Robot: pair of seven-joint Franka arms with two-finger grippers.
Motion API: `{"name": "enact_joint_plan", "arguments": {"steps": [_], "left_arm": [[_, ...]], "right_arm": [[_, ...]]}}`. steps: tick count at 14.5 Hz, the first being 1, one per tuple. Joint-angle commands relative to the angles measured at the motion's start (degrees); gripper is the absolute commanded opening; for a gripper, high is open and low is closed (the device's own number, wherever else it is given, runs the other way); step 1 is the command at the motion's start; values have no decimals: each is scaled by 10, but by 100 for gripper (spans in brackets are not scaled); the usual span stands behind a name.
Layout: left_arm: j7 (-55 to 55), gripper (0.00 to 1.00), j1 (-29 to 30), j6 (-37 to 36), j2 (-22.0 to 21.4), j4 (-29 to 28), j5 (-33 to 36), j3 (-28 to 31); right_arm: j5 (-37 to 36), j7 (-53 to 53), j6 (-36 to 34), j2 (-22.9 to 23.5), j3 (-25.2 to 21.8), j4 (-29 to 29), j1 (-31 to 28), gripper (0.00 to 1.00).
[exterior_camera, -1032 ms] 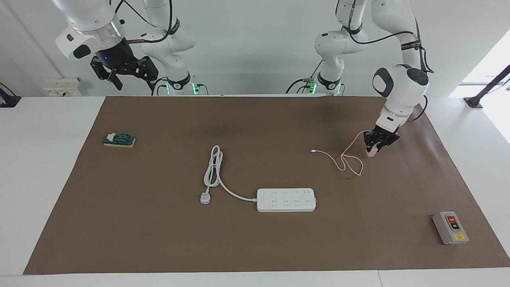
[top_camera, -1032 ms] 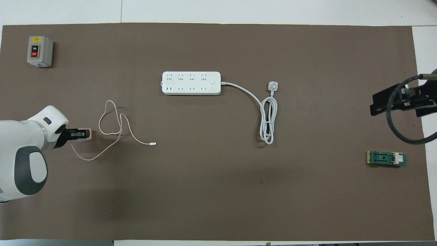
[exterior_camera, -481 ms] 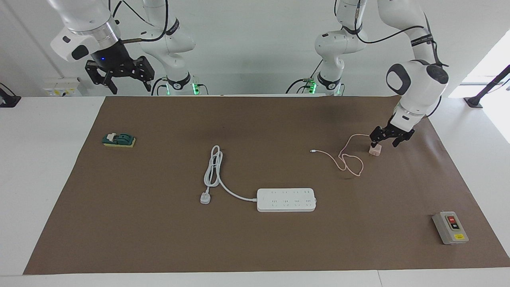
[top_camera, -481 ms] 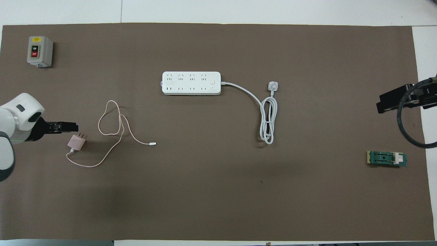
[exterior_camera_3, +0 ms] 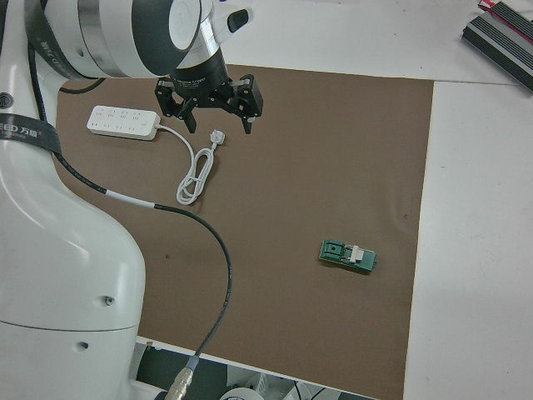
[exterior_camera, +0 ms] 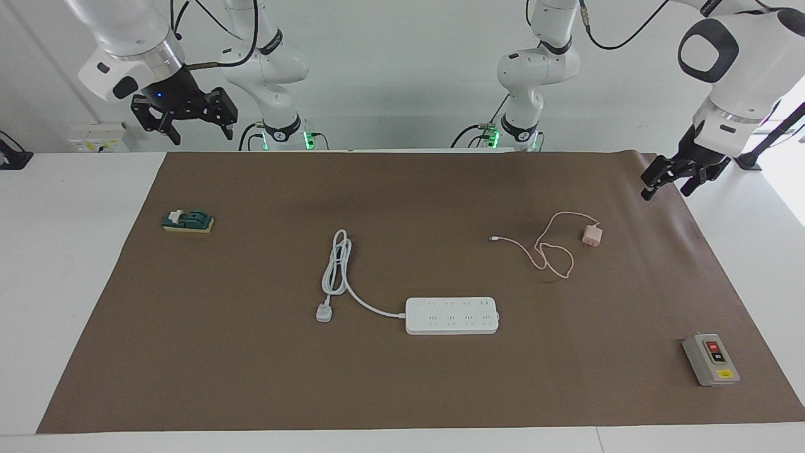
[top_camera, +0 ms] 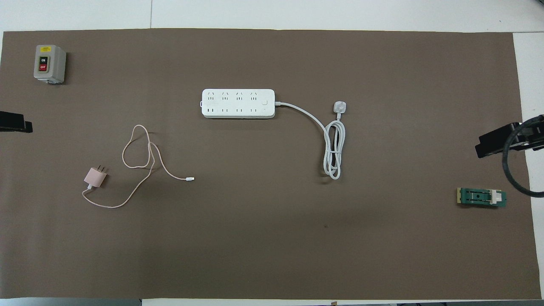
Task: Unplug charger and place it aside
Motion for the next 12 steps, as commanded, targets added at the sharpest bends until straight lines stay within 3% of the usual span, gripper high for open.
{"name": "enact_joint_plan", "arguments": {"steps": [1, 5, 12], "left_arm": [[-51, 100, -5, -39, 17, 58, 17, -4], [-127, 100, -5, -122, 8, 71, 10, -7], [-75, 100, -33, -124, 23, 77, 12, -12]], "right_arm": [[-21, -23, 13, -34, 11, -44, -7, 100], [-25, -25, 48, -25, 14, -40, -10, 100], [-26, -26, 43, -27, 16, -42, -13, 100]]}}
